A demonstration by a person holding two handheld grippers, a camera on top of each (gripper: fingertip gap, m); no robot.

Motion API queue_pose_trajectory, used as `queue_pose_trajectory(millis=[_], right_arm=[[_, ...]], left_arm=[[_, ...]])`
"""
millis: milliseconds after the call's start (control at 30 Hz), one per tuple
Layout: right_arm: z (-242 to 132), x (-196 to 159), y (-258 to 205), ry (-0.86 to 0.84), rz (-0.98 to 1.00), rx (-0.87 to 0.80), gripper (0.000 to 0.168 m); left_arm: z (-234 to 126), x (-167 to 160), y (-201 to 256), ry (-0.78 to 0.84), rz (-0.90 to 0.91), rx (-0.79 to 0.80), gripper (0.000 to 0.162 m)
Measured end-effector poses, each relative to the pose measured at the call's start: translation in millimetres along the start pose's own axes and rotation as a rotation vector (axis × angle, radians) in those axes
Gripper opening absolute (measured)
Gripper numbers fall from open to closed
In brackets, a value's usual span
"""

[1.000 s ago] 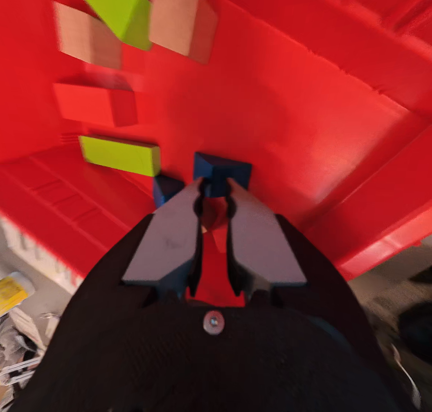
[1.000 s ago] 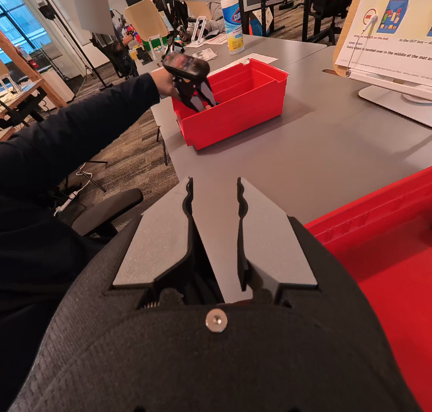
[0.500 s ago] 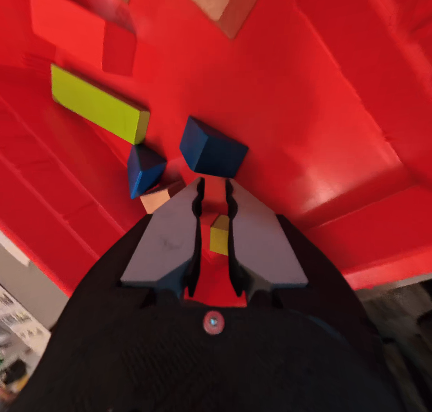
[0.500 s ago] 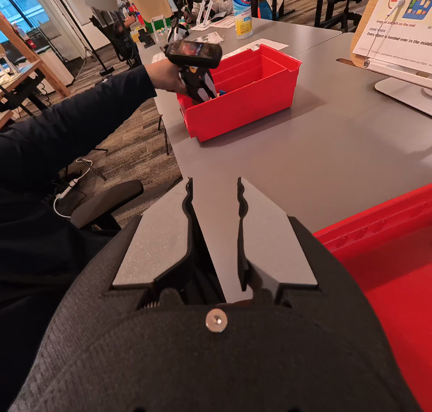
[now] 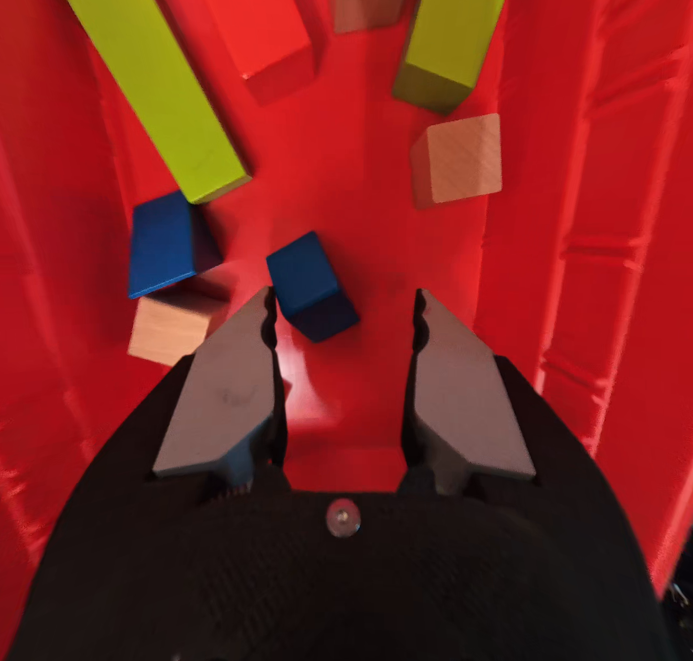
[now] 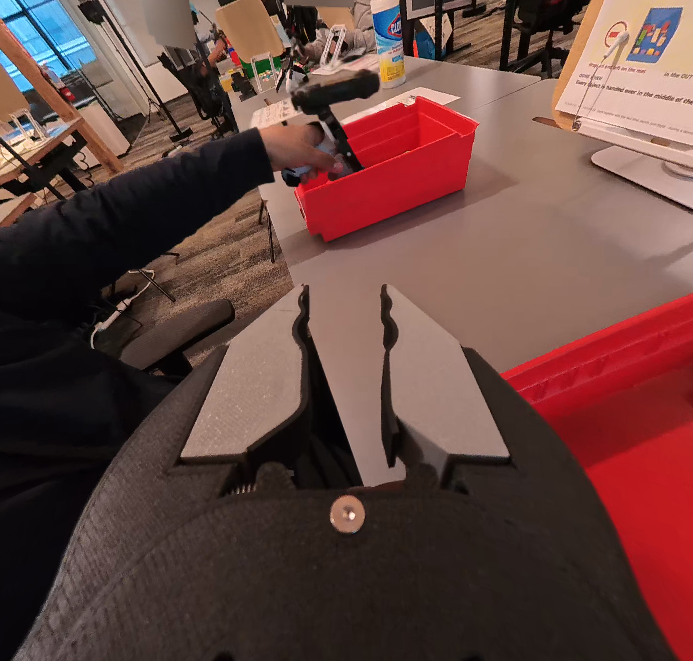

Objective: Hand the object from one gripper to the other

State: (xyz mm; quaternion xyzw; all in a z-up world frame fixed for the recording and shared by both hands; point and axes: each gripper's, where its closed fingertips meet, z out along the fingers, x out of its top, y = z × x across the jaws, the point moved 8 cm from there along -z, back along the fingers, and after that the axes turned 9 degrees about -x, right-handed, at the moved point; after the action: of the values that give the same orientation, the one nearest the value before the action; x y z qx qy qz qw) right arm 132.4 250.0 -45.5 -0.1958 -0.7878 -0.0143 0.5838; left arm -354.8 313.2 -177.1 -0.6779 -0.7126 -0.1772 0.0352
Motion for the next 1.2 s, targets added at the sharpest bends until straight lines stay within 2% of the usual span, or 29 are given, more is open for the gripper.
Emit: queue_pose_trajectory(millis=[100,233,367,500,600,733,1000,1100,1200], right_arm=[[-0.4,-1.2,-4.2,-0.015,-0.033,-0.012,0.037],[-6.3,-1.5,-6.0,-0.009,-0.051,-0.023,0.036],[-13.2,-0.3,-1.2,0.014,-0.032,-0.028,0.036],[-14.6,2.9,0.1,0.041,-0.004,-0.013,0.036],[-11.9,1.8,-3.2,0.024,-0.022,-0.017,0.037],[-10.1,0.3,-8.5,0.007,-0.048,-0.019,0.037],[-14.0,-0.7,-5.0,0.018,-0.029,-0.019,0.036],[-13.2,-2.2,-1.7,0.014,-0.019,-0.022,0.037],[-10.0,-3.5,1.1,0.009,-0.004,-0.017,0.037]], left_arm=[[7.5,4.8,0.8,-0.01,0.023,0.114,0.055],[4.3,6.9,-3.3,-0.056,-0.029,0.126,0.051],[-3.0,4.9,-8.0,-0.047,-0.093,0.057,0.034],[1.9,3.0,-9.3,-0.003,-0.15,-0.019,0.032],[2.0,1.9,-11.7,0.002,-0.148,-0.019,0.032],[2.4,1.0,-11.2,-0.02,-0.081,0.011,0.032],[3.1,3.1,-6.9,-0.031,0.179,0.203,0.032],[-5.4,3.7,-5.3,0.053,0.264,0.265,0.032],[-27.2,4.7,1.3,0.235,0.325,0.275,0.032]])
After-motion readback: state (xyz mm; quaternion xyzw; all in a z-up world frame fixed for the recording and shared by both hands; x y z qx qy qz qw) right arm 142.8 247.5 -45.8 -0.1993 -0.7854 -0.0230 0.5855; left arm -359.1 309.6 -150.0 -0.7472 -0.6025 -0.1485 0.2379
